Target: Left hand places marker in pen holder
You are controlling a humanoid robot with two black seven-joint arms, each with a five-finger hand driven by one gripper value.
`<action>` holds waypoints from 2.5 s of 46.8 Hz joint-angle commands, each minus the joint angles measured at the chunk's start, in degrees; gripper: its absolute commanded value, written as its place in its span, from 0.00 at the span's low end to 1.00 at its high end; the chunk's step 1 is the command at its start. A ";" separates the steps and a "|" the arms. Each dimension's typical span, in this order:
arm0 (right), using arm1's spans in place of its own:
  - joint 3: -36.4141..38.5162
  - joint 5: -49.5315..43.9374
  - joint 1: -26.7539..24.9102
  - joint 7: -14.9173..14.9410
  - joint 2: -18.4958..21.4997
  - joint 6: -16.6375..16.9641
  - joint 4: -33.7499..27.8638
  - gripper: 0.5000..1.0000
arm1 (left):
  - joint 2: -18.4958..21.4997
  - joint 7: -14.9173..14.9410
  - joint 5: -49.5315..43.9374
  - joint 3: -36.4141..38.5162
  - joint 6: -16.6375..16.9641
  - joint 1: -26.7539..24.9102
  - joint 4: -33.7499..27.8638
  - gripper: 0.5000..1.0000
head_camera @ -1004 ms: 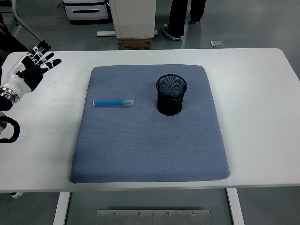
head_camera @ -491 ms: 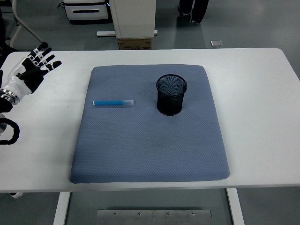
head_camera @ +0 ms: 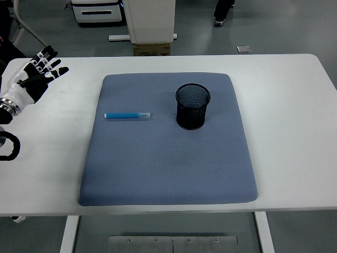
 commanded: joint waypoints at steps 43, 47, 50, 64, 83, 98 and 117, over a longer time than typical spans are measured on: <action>0.00 0.00 -0.08 0.00 0.00 0.00 0.01 1.00 | -4.77 0.21 20.58 42.37 1.19 -24.63 -2.08 1.00; 0.00 0.00 0.01 0.00 0.00 0.00 0.01 1.00 | -5.83 0.30 22.87 42.54 1.11 -25.68 -2.00 1.00; 0.00 0.00 0.01 0.00 0.00 0.00 0.01 1.00 | -6.27 0.30 23.84 42.63 1.19 -26.03 -1.91 1.00; 0.00 0.00 0.01 0.00 0.00 0.00 0.01 1.00 | -10.57 0.21 27.53 51.14 1.02 -32.18 -1.56 1.00; 0.00 0.00 0.01 0.00 0.00 0.00 0.01 1.00 | -17.78 0.04 24.81 60.55 0.58 -35.70 0.11 1.00; 0.00 0.00 0.01 0.00 0.00 0.00 0.01 1.00 | -19.10 5.31 25.51 72.42 0.40 -43.79 -0.06 1.00; 0.00 0.00 0.01 0.00 0.00 0.00 0.01 1.00 | -20.42 5.92 25.60 75.32 -0.04 -45.20 -1.11 1.00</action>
